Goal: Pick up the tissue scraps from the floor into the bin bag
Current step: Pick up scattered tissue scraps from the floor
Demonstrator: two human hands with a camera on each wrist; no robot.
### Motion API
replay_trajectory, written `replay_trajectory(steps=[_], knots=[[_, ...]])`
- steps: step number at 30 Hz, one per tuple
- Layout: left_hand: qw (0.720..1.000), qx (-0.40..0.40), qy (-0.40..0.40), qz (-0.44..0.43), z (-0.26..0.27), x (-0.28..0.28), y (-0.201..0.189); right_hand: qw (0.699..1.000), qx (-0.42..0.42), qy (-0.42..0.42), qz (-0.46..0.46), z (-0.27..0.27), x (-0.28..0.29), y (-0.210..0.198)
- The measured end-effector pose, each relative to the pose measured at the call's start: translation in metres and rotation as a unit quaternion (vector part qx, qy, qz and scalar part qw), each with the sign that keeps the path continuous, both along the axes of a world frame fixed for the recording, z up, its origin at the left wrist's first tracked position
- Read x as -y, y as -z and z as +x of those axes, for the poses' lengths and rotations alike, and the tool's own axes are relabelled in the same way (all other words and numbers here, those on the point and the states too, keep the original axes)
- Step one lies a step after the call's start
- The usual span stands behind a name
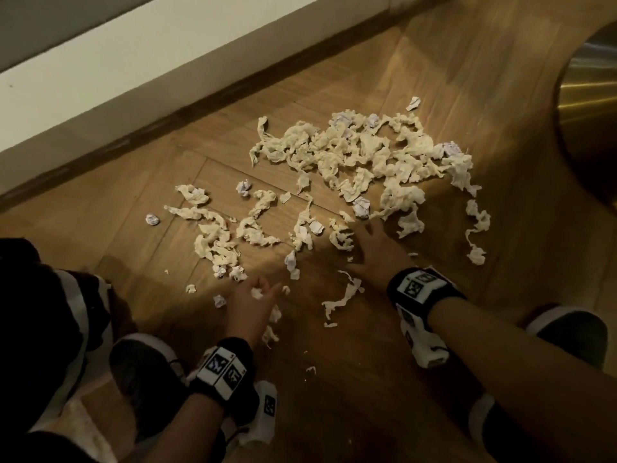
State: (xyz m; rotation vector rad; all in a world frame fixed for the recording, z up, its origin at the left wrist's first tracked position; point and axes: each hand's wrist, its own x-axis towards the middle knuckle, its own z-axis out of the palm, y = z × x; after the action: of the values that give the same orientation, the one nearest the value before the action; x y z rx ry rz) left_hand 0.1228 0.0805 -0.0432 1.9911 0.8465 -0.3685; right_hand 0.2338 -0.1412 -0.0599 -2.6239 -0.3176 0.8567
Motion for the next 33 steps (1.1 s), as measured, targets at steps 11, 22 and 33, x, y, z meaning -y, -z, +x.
replay_trajectory(steps=[11,22,33], knots=[[0.996,-0.015,-0.047,-0.073,-0.015,-0.001,0.017,0.997,0.034,-0.031,0.061,0.038,-0.036,0.024],[0.985,-0.027,-0.094,-0.14,-0.03,0.005,0.021,0.988,0.033,-0.153,0.007,0.045,-0.109,0.028],[0.991,-0.011,-0.051,-0.124,-0.026,0.007,0.006,0.996,0.006,0.02,0.086,0.03,-0.065,-0.012]])
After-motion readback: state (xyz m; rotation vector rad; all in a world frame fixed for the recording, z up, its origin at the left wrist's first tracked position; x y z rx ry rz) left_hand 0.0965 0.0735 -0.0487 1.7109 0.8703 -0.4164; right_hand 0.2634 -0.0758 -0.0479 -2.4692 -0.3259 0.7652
